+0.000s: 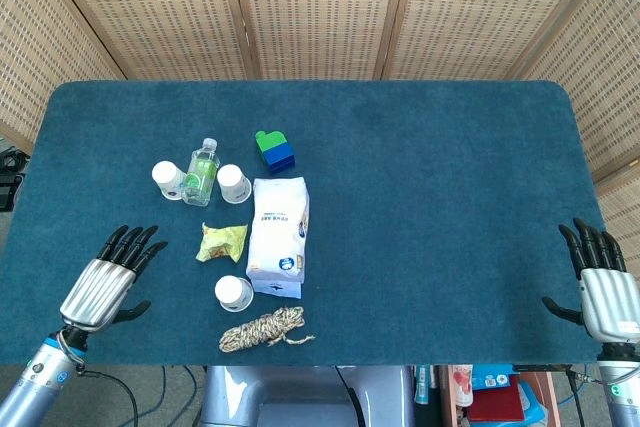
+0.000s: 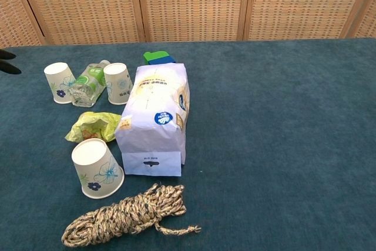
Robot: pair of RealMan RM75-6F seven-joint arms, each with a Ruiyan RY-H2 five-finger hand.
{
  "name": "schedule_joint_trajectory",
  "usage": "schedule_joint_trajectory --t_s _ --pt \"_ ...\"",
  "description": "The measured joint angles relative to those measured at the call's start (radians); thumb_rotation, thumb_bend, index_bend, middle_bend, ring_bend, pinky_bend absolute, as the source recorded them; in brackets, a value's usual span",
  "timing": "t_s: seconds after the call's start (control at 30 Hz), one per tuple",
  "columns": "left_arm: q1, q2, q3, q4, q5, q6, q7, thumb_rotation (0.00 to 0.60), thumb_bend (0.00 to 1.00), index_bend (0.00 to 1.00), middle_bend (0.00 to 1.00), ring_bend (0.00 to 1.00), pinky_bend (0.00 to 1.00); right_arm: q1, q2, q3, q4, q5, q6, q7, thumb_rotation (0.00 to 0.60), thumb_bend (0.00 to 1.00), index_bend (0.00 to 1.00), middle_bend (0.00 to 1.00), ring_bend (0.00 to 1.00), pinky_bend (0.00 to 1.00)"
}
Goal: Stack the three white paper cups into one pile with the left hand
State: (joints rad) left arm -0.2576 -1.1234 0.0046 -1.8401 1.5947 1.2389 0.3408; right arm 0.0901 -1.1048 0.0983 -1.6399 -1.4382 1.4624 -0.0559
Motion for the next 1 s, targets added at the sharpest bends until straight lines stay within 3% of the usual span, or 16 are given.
schedule_joint_trajectory --t_s 0.47,1.0 --pt "-0.099 -0.065 -0.023 -0.025 -0.058 -0.130 0.106 0.600 0.22 0.21 0.00 0.00 0.00 0.000 0.000 0.000 0.002 0.003 -0.003 0.004 0.600 0.00 0.00 0.00 0.00 0.00" --pt "-0.209 -0.151 -0.058 -0.066 -0.240 -0.238 0.286 0.600 0.22 0.27 0.00 0.00 0.00 -0.005 0.008 0.008 0.007 0.014 0.002 0.039 0.600 0.00 0.00 0.00 0.00 0.00"
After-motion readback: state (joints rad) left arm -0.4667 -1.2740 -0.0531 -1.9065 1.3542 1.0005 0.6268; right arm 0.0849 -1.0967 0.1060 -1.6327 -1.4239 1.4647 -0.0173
